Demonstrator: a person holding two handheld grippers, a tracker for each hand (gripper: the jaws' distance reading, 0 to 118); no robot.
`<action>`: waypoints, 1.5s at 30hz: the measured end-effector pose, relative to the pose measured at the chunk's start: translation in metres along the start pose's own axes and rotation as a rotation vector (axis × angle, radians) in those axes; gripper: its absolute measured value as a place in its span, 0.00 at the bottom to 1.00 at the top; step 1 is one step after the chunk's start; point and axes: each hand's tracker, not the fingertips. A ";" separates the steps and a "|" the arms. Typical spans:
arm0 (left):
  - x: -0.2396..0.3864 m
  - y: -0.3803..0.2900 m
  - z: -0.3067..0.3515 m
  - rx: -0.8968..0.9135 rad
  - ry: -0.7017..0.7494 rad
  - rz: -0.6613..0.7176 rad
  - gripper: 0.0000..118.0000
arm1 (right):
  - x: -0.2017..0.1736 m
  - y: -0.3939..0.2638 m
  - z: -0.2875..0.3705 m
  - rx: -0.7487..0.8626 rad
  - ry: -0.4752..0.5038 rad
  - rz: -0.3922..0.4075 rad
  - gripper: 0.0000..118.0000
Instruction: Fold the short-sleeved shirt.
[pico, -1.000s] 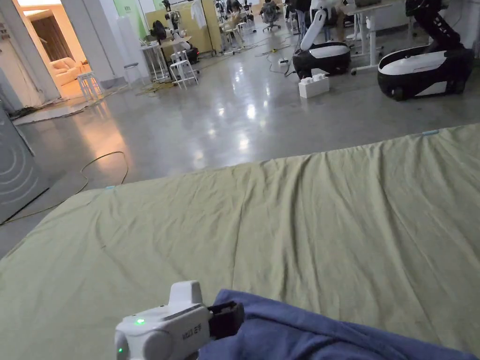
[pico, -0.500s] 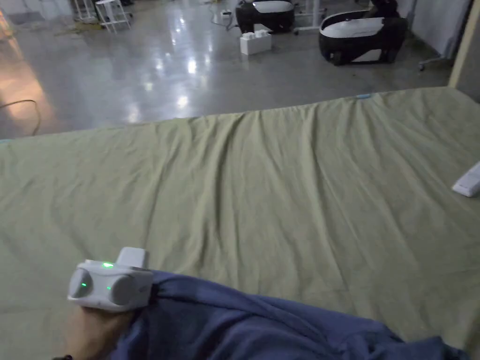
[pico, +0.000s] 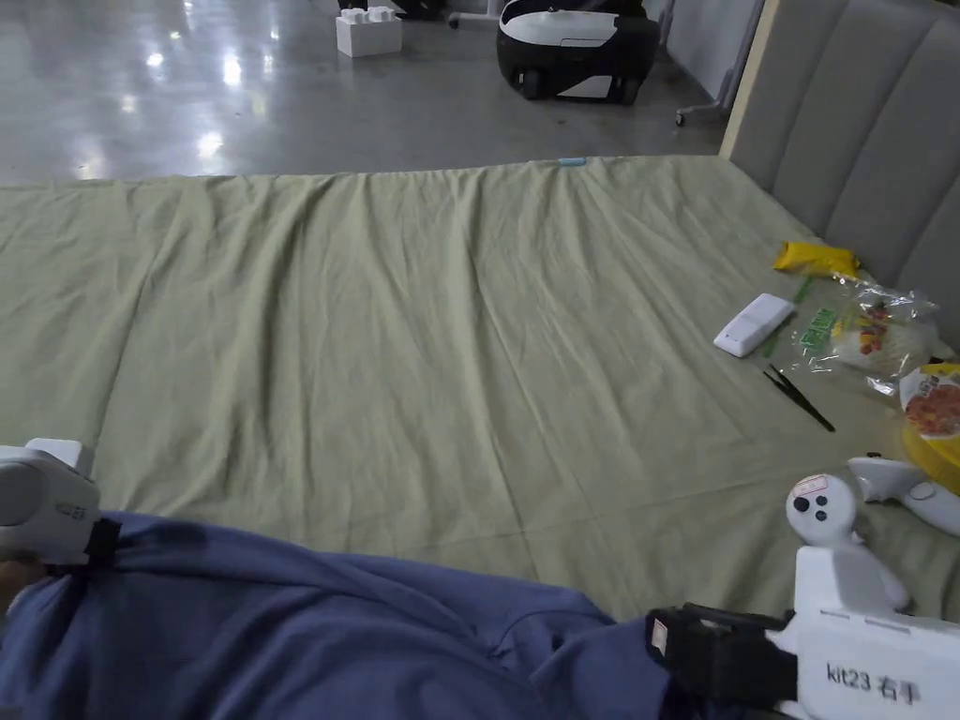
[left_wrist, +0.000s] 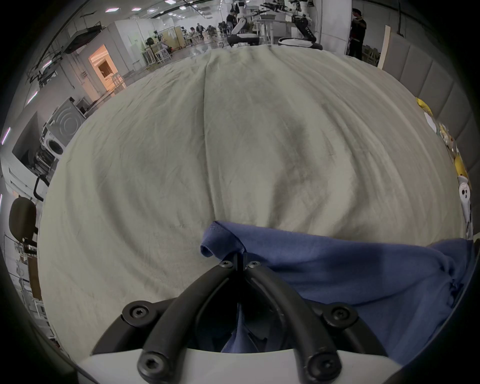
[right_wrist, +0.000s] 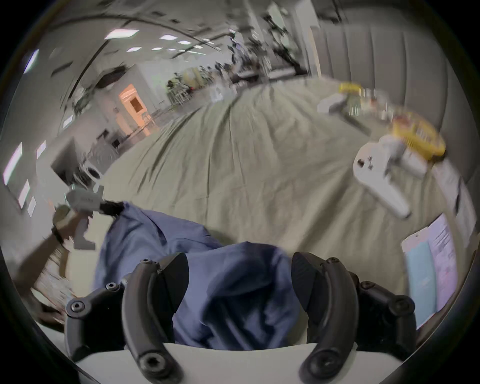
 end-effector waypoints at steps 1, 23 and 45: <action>-0.006 0.002 -0.003 0.000 -0.008 0.011 0.03 | 0.001 0.002 -0.008 -0.003 0.026 -0.064 0.71; -0.083 -0.101 0.351 0.788 -0.234 0.139 0.03 | -0.094 0.050 0.186 0.542 0.065 0.198 0.02; -0.120 -0.177 0.653 1.322 -0.036 0.177 0.03 | -0.224 0.154 0.457 1.133 0.010 0.386 0.02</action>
